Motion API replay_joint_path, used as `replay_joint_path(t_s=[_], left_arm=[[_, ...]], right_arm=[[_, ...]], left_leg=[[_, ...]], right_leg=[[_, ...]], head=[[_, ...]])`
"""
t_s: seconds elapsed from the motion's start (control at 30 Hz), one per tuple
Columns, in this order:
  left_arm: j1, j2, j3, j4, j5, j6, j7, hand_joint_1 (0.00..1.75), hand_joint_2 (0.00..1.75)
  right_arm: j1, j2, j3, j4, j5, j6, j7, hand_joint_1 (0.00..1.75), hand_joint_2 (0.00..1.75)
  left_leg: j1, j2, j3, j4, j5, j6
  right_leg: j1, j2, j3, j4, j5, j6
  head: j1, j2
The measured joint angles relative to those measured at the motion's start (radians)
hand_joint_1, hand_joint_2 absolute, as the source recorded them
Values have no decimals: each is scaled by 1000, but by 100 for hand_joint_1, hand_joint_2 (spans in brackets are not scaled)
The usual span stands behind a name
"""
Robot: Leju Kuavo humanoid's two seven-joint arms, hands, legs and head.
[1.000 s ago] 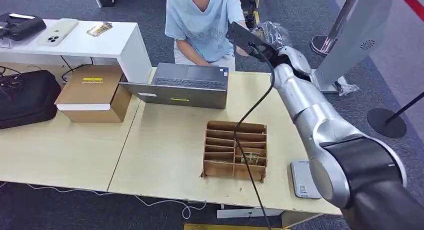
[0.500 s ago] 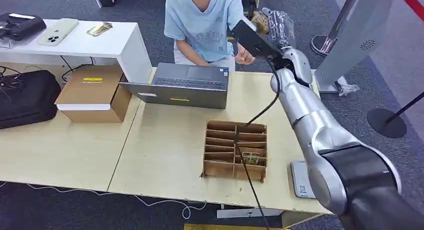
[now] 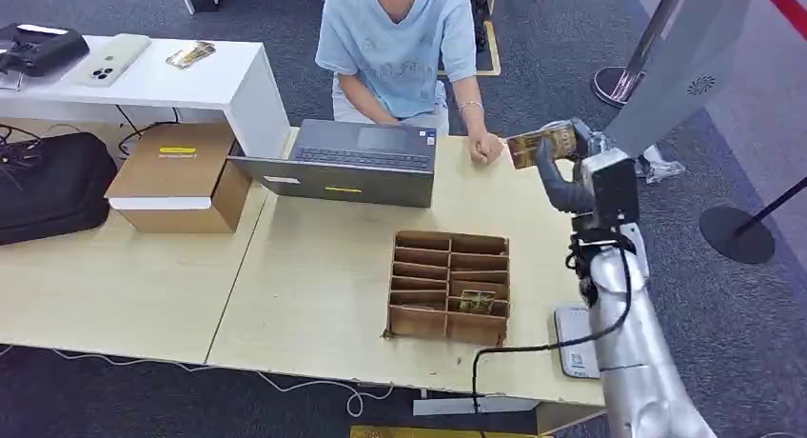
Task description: Pass the card to the sensor for recognition and then transmit it.
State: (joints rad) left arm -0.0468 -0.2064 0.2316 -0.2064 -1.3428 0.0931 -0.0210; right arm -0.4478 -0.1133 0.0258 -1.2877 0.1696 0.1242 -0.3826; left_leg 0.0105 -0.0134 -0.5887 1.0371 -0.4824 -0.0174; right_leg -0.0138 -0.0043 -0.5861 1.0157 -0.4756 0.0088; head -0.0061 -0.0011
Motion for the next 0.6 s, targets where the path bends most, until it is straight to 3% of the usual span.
replay_joint_path(t_s=[0.1,0.2,0.3,0.5,0.6], left_arm=[[0,2,0,0,-3,0,0,0,0],[1,3,0,0,-4,1,0,0,0],[2,3,0,0,0,3,3,0,0],[6,6,1,0,2,9,10,0,0],[5,6,1,0,-3,9,21,0,0]], right_arm=[[107,-29,-85,-129,-99,131,2,175,175],[216,-60,-180,-226,-152,191,4,175,175],[317,-83,-262,-281,-127,208,24,175,175],[459,-143,-336,-297,232,127,187,175,175],[511,-143,-353,-297,318,122,216,175,175]], left_leg=[[0,0,0,0,0,0],[0,0,0,0,-1,1],[0,0,0,0,-2,2],[0,1,0,0,-2,2],[0,1,0,0,-2,2]], right_leg=[[0,0,0,0,0,0],[0,-1,1,0,-2,1],[0,0,1,0,-2,2],[0,0,1,-1,-2,2],[0,0,1,-1,-2,2]], head=[[0,0],[0,0],[0,0],[0,0],[0,0]])
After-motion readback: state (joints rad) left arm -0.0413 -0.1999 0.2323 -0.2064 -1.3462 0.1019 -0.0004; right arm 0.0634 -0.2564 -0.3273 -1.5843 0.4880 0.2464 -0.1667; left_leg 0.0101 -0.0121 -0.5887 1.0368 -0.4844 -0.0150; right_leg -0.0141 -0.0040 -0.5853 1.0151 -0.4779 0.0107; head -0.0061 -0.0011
